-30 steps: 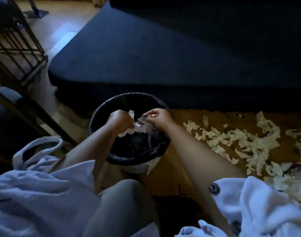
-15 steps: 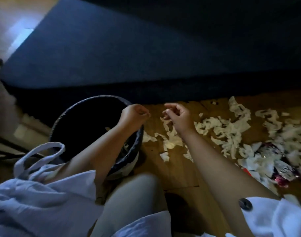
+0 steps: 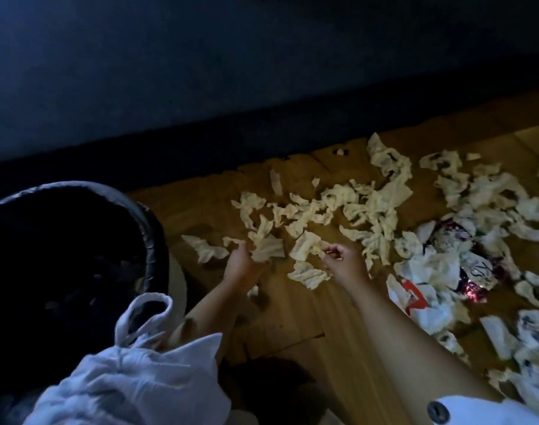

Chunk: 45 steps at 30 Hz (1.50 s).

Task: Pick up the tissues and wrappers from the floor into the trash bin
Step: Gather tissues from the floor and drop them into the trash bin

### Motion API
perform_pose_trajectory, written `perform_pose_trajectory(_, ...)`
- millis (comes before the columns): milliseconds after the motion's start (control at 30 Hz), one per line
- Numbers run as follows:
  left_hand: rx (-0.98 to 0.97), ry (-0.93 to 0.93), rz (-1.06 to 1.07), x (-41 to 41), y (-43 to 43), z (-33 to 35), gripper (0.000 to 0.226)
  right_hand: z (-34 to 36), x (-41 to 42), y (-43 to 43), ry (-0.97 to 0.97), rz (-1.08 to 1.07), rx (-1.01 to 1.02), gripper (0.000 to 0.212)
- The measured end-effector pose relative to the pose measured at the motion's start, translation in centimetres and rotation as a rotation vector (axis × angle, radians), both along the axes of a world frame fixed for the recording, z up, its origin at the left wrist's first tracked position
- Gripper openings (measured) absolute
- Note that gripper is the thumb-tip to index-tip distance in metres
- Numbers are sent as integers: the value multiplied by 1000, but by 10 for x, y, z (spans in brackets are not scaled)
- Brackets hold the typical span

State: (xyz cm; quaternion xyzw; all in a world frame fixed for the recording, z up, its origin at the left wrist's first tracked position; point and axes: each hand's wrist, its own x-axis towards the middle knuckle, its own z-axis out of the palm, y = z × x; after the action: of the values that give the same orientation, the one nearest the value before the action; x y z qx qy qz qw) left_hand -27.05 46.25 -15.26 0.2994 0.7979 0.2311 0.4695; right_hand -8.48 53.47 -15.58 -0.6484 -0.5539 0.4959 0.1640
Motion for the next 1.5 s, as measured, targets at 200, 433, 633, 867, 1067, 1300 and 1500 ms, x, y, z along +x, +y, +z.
perform_pose_trajectory(200,-167,-34,108,0,-4,-83,69,-70,-3,0,-295,199,-1,29)
perform_pose_trajectory(433,-111,-88,155,11,-14,-116,32,-123,-10,-21,-459,454,86,45)
perform_pose_trajectory(633,231,204,333,-14,-12,-106,18,-120,-6,-13,-421,515,315,19)
perform_pose_trajectory(867,-21,-31,567,-53,12,-110,33,-111,-25,35,-496,443,358,18)
perform_pose_trajectory(1067,71,24,683,-40,12,-100,23,-137,-13,18,-441,524,278,20)
perform_pose_trajectory(1300,390,-15,397,-5,27,-91,44,-124,-1,10,-189,188,272,16)
perform_pose_trajectory(1500,64,-182,353,-5,51,-107,53,-120,4,23,-297,138,204,37)
